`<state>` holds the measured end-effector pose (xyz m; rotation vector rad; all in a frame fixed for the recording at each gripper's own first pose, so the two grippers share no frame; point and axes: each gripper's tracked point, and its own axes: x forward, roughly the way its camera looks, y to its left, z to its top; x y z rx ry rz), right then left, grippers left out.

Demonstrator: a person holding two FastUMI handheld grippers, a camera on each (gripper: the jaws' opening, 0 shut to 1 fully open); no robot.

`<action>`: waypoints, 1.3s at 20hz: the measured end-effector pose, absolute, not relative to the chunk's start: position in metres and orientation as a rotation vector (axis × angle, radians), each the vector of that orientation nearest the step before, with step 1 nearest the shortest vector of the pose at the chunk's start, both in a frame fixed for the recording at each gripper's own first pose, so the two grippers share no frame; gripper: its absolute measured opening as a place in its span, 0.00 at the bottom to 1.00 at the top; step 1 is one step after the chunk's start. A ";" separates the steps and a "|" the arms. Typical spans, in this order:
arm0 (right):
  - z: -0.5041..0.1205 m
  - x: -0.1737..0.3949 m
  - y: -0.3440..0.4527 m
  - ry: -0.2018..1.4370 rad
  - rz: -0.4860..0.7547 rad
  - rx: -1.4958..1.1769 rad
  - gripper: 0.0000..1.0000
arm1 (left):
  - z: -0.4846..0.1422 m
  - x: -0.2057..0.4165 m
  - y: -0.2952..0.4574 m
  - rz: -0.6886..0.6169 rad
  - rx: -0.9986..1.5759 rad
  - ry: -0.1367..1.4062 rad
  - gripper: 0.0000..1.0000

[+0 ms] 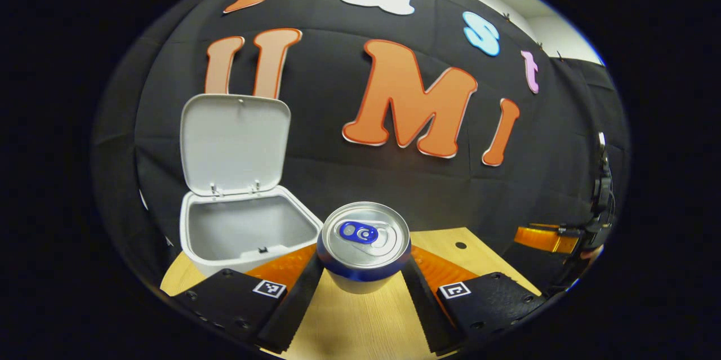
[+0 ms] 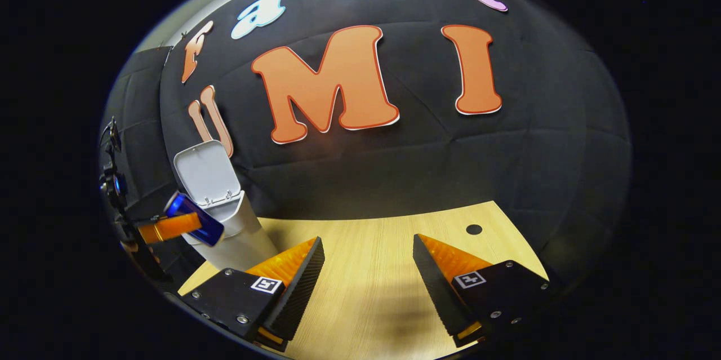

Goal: Press the lid of the desktop garbage bin to open it, pick up the crumpled paper on the desktop and throw it into the bin, then pick up the pop can on the desktop and drop it into the bin, and finally close the garbage bin lid.

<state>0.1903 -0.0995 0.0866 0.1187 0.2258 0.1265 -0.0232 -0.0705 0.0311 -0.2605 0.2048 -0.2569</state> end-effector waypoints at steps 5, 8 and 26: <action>0.085 0.195 -0.093 0.225 0.129 0.123 0.95 | 0.049 0.009 0.013 -0.127 -0.162 0.151 0.83; 0.085 0.198 -0.091 0.228 0.127 0.126 0.95 | 0.046 0.031 0.037 -0.092 -0.158 0.150 0.83; 0.074 0.200 -0.096 0.257 0.070 0.138 0.95 | -0.010 0.074 0.057 -0.078 -0.220 0.285 0.95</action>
